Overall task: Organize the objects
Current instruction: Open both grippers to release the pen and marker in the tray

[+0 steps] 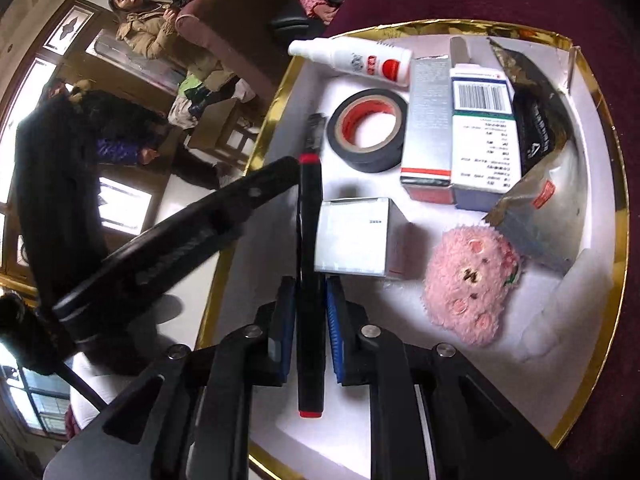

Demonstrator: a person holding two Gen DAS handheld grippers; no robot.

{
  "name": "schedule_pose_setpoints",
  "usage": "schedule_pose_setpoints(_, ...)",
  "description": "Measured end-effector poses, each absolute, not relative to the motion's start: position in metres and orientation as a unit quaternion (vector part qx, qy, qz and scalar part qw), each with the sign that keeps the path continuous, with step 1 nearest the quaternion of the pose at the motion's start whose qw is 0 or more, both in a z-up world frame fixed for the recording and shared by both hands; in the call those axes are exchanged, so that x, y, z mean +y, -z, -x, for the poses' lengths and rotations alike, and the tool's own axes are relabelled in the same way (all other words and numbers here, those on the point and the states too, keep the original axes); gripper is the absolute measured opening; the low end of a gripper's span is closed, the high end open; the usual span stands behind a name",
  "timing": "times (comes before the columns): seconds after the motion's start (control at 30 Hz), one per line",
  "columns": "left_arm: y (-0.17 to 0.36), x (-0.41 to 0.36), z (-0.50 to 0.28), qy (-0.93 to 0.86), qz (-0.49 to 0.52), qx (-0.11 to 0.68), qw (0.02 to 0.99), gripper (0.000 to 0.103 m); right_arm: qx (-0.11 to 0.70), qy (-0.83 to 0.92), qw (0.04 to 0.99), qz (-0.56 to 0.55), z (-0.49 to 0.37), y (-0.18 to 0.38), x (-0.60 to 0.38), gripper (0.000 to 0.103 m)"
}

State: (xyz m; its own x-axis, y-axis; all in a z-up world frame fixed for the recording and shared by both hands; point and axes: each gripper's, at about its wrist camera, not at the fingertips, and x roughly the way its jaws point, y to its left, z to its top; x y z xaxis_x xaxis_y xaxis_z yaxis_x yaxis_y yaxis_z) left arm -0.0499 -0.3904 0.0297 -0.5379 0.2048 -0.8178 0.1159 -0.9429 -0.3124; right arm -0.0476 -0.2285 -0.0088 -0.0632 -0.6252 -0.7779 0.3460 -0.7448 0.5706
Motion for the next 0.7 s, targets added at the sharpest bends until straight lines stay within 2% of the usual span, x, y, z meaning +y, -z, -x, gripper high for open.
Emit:
schedule_pose_setpoints(0.07,-0.035,-0.391,0.047,-0.863,0.473,-0.174,0.029,0.019,-0.117,0.721,0.333,-0.597,0.049,0.010,-0.226,0.023)
schedule_pose_setpoints(0.1,-0.037,-0.392,0.046,-0.864,0.471,-0.175,0.029,0.023,-0.117,0.721,0.330,-0.598,0.050,0.011,-0.226,0.032)
schedule_pose_setpoints(0.13,-0.040,-0.392,0.044,-0.866,0.467,-0.175,0.028,0.031,-0.119,0.721,0.330,-0.598,0.050,0.012,-0.225,0.036)
schedule_pose_setpoints(0.23,-0.049,-0.393,0.040,-0.870,0.458,-0.181,0.033,0.034,-0.121,0.724,0.335,-0.590,0.050,0.010,-0.223,0.036)
schedule_pose_setpoints(0.43,-0.075,-0.388,0.025,-0.882,0.421,-0.205,0.051,0.058,-0.145,0.734,0.362,-0.556,0.042,-0.014,-0.197,0.038)
schedule_pose_setpoints(0.5,-0.088,-0.381,0.016,-0.894,0.393,-0.206,0.056,0.070,-0.151,0.745,0.366,-0.536,0.038,-0.028,-0.181,0.045)
schedule_pose_setpoints(0.57,-0.104,-0.370,0.005,-0.910,0.358,-0.201,0.052,0.096,-0.152,0.760,0.367,-0.514,0.033,-0.041,-0.164,0.051)
schedule_pose_setpoints(0.6,-0.111,-0.365,0.000,-0.913,0.340,-0.215,0.064,0.102,-0.150,0.772,0.364,-0.499,0.030,-0.050,-0.153,0.054)
schedule_pose_setpoints(0.7,-0.117,-0.352,-0.002,-0.890,0.318,-0.285,0.161,0.102,-0.130,0.815,0.340,-0.450,0.021,-0.075,-0.125,0.061)
